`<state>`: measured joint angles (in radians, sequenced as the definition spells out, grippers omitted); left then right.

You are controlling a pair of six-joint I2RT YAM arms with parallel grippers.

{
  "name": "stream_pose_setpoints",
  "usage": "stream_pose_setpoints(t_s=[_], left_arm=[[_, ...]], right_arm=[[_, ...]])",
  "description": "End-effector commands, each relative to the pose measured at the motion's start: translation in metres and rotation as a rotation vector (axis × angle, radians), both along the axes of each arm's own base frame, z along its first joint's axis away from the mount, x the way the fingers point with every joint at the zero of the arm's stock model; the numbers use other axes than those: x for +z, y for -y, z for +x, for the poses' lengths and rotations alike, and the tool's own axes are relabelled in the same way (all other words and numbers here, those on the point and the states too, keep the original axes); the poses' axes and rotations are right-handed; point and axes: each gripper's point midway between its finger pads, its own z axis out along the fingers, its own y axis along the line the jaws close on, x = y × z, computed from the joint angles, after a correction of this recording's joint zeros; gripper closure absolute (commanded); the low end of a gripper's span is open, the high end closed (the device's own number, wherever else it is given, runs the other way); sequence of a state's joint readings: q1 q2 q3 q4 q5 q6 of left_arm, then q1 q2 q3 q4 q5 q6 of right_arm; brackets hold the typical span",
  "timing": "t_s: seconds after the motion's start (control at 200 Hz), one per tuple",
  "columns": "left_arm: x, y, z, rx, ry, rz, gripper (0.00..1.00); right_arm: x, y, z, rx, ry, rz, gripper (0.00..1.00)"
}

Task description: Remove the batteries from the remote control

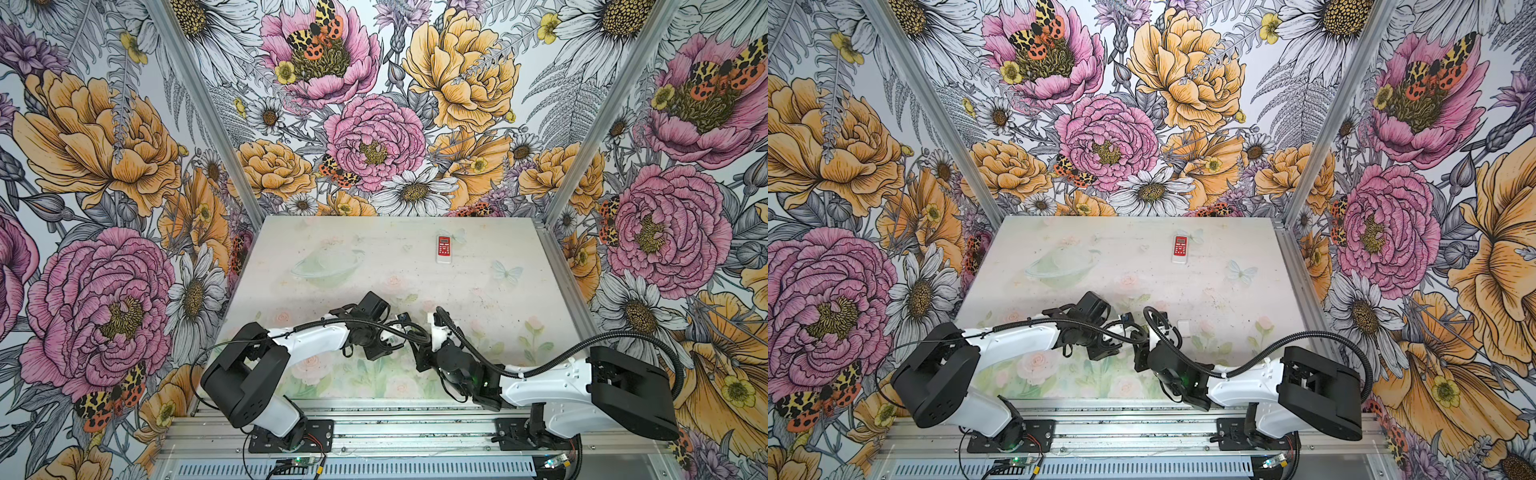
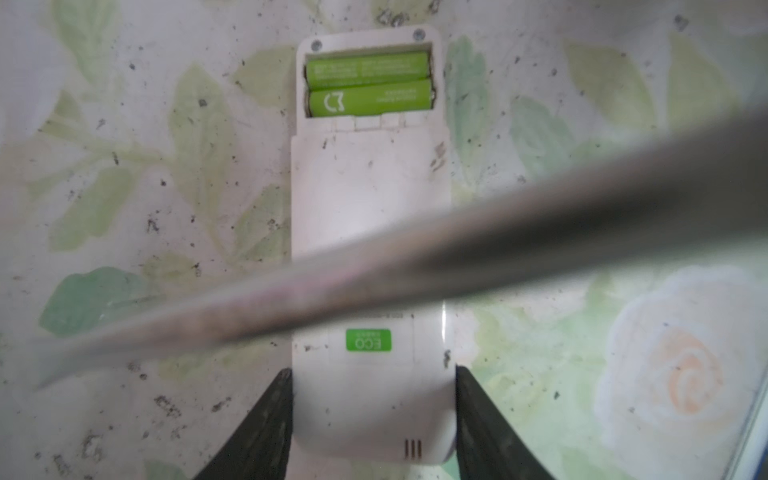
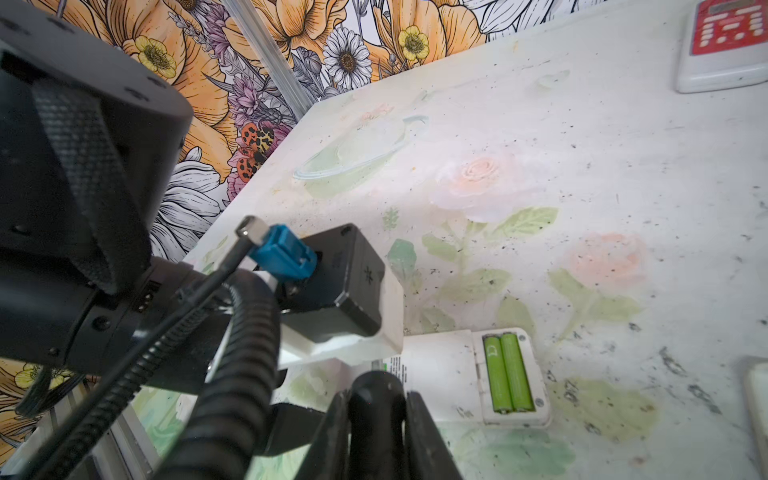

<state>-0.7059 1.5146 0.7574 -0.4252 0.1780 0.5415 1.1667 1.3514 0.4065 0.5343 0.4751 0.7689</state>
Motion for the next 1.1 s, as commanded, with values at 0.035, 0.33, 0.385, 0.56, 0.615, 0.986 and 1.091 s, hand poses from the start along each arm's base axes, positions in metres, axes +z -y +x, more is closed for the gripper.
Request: stream_pose_setpoints(t_s=[0.035, 0.33, 0.385, 0.56, 0.615, 0.986, 1.091], left_arm=[[-0.001, 0.007, -0.006, -0.049, -0.023, -0.017, 1.00], [0.010, 0.002, 0.004, 0.005, 0.119, -0.028, 1.00], [0.010, 0.002, 0.003, 0.002, 0.167, -0.015, 1.00], [0.005, -0.001, 0.001, -0.024, 0.320, 0.090, 1.00], [0.004, 0.000, 0.001, -0.033, 0.342, 0.101, 1.00], [-0.012, 0.005, -0.012, -0.088, 0.341, 0.136, 1.00], [-0.014, 0.007, -0.014, -0.097, 0.332, 0.138, 1.00]], right_arm=[[0.034, 0.010, 0.008, -0.089, 0.011, 0.081, 1.00], [0.009, 0.074, -0.009, -0.171, -0.308, -0.045, 1.00], [0.013, 0.072, -0.016, -0.131, -0.355, -0.057, 1.00], [0.022, 0.068, -0.032, -0.059, -0.495, -0.154, 1.00], [0.025, 0.063, -0.036, -0.031, -0.528, -0.166, 1.00], [0.025, 0.071, -0.031, -0.106, -0.644, -0.360, 1.00], [0.030, 0.074, -0.027, -0.123, -0.625, -0.390, 1.00]])
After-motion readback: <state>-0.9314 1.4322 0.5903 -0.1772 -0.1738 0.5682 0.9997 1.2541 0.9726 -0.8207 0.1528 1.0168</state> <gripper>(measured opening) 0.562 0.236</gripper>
